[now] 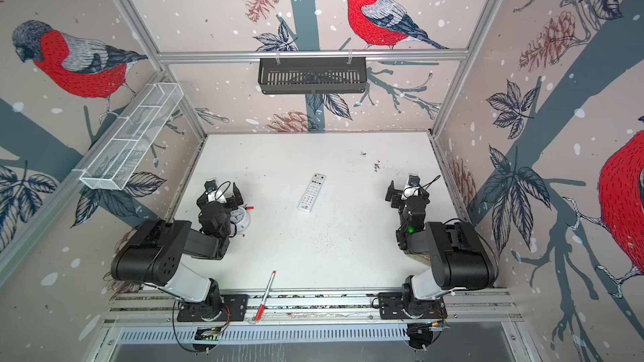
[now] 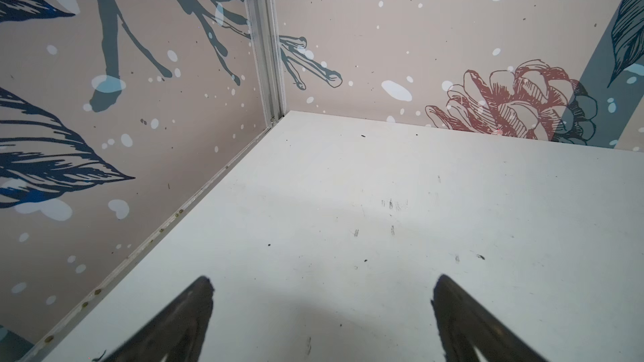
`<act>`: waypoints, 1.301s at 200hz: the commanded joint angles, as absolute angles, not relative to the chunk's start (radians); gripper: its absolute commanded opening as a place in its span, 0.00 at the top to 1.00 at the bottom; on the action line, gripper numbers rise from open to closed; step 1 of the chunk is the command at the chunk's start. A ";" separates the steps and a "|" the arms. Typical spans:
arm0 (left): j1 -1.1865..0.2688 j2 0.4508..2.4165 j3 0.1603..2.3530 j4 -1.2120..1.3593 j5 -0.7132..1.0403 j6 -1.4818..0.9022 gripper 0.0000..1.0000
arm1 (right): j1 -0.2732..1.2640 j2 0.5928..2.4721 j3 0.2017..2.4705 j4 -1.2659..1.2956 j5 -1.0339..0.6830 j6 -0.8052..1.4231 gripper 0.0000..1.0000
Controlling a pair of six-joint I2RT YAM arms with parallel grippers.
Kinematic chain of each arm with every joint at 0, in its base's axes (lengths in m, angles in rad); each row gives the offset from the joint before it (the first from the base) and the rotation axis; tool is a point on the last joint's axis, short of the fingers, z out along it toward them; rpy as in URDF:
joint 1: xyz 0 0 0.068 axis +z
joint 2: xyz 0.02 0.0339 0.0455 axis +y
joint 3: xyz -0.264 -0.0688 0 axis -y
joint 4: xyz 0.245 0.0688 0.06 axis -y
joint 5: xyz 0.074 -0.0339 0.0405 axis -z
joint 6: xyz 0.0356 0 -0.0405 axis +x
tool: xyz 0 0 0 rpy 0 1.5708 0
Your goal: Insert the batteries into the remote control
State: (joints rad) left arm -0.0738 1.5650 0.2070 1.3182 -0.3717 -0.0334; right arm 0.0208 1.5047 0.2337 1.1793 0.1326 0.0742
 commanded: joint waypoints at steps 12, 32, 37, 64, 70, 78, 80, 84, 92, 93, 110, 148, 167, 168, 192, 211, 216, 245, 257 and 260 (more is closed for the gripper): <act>-0.075 1.565 0.210 1.365 -0.383 -0.031 0.03 | 0.020 1.505 0.243 1.184 0.133 0.066 0.00; -0.074 1.566 0.210 1.365 -0.382 -0.031 0.02 | 0.020 1.501 0.241 1.186 0.135 0.066 0.00; -0.075 1.566 0.210 1.365 -0.383 -0.031 0.02 | 0.020 1.501 0.240 1.188 0.134 0.066 0.01; -0.075 1.566 0.209 1.366 -0.383 -0.031 0.02 | 0.020 1.500 0.236 1.190 0.134 0.066 0.00; -0.075 1.566 0.210 1.365 -0.383 -0.031 0.02 | 0.020 1.499 0.237 1.190 0.134 0.066 0.00; -0.075 1.566 0.210 1.365 -0.382 -0.031 0.02 | 0.020 1.500 0.237 1.190 0.134 0.066 0.01; -0.075 1.566 0.210 1.365 -0.383 -0.031 0.02 | 0.020 1.501 0.236 1.190 0.133 0.066 0.00; -0.075 1.566 0.210 1.367 -0.383 -0.031 0.02 | 0.019 1.501 0.236 1.190 0.135 0.066 0.01; -0.075 1.565 0.210 1.366 -0.383 -0.031 0.02 | 0.020 1.500 0.236 1.190 0.134 0.066 0.00; -0.075 1.566 0.210 1.366 -0.383 -0.031 0.02 | 0.020 1.500 0.237 1.190 0.134 0.066 0.01; -0.075 1.566 0.210 1.365 -0.383 -0.030 0.03 | 0.018 1.500 0.238 1.190 0.134 0.066 0.00; -0.075 1.566 0.209 1.365 -0.382 -0.031 0.02 | 0.019 1.501 0.238 1.189 0.134 0.066 0.00; -0.075 1.566 0.210 1.365 -0.382 -0.031 0.02 | 0.018 1.501 0.238 1.189 0.132 0.066 0.00; -0.075 1.566 0.210 1.365 -0.383 -0.031 0.02 | 0.018 1.500 0.238 1.189 0.132 0.066 0.00; -0.075 1.566 0.210 1.365 -0.382 -0.031 0.03 | 0.018 1.501 0.238 1.189 0.133 0.066 0.01; -0.075 1.565 0.209 1.366 -0.383 -0.032 0.02 | 0.019 1.480 0.179 1.267 -0.017 -0.006 0.00; -0.075 1.566 0.209 1.365 -0.383 -0.031 0.03 | 0.018 1.469 0.142 1.328 -0.081 -0.027 0.01; -0.075 1.565 0.210 1.364 -0.382 -0.031 0.02 | 0.008 1.467 0.136 1.345 -0.094 -0.017 0.01; -0.075 1.566 0.210 1.365 -0.382 -0.031 0.02 | 0.010 1.494 0.218 1.225 0.021 0.026 0.00; -0.076 1.566 0.209 1.365 -0.382 -0.031 0.02 | 0.008 1.497 0.235 1.191 0.052 0.051 0.01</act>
State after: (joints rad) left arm -0.0738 1.5654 0.2070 1.3182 -0.3721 -0.0288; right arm 0.0113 1.4712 0.1287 1.2808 -0.0505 -0.0029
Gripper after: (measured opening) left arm 0.976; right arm 0.995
